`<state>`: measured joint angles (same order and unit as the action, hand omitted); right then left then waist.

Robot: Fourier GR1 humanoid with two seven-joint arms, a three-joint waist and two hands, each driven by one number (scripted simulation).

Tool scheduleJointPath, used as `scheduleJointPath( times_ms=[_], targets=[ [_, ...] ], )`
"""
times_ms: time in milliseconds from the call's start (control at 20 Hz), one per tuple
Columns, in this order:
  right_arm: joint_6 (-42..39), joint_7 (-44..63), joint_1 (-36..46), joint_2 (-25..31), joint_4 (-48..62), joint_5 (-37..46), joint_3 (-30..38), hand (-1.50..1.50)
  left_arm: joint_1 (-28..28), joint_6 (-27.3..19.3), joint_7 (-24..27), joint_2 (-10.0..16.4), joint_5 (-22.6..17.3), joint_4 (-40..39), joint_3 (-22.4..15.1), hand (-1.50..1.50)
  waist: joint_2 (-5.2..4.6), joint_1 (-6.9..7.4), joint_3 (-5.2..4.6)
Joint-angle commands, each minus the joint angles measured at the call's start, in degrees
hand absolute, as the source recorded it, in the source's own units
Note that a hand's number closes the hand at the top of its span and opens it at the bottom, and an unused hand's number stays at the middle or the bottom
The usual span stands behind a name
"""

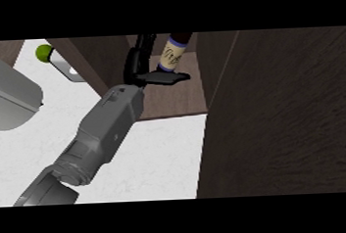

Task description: Pick up the wine, place it into the cabinet and close the cabinet

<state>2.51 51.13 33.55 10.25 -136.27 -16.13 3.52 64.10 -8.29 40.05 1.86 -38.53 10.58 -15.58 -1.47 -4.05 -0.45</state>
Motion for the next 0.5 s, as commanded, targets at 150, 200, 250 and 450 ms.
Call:
scheduleJointPath(
  times_ms=[150, 200, 250, 450],
  targets=[
    [2.4, 4.4, 1.7, 2.8, -2.4, -0.5, 2.9, -1.5, -0.1, 5.6, -3.6, 2.5, 1.0, 5.0, 0.2, -1.5, 1.68, 3.51, 0.41],
    [2.4, 4.4, -2.0, 2.0, -5.8, 0.7, 1.4, -1.5, -2.0, 3.9, -3.5, 0.8, 1.9, 6.6, -0.6, -1.5, 1.86, 3.8, 0.44],
    [3.1, 4.4, 1.2, 2.6, -2.6, 1.7, 1.2, -1.5, -2.1, 5.0, -4.5, 2.0, 2.0, 8.3, -0.7, -1.5, 1.9, 4.24, 0.42],
    [1.8, 0.2, -4.1, 1.6, -3.9, 2.2, 1.4, -1.5, -3.2, -0.6, -9.0, -0.6, 3.3, 18.1, -2.6, -1.5, 2.23, 5.05, 0.49]
  ],
)
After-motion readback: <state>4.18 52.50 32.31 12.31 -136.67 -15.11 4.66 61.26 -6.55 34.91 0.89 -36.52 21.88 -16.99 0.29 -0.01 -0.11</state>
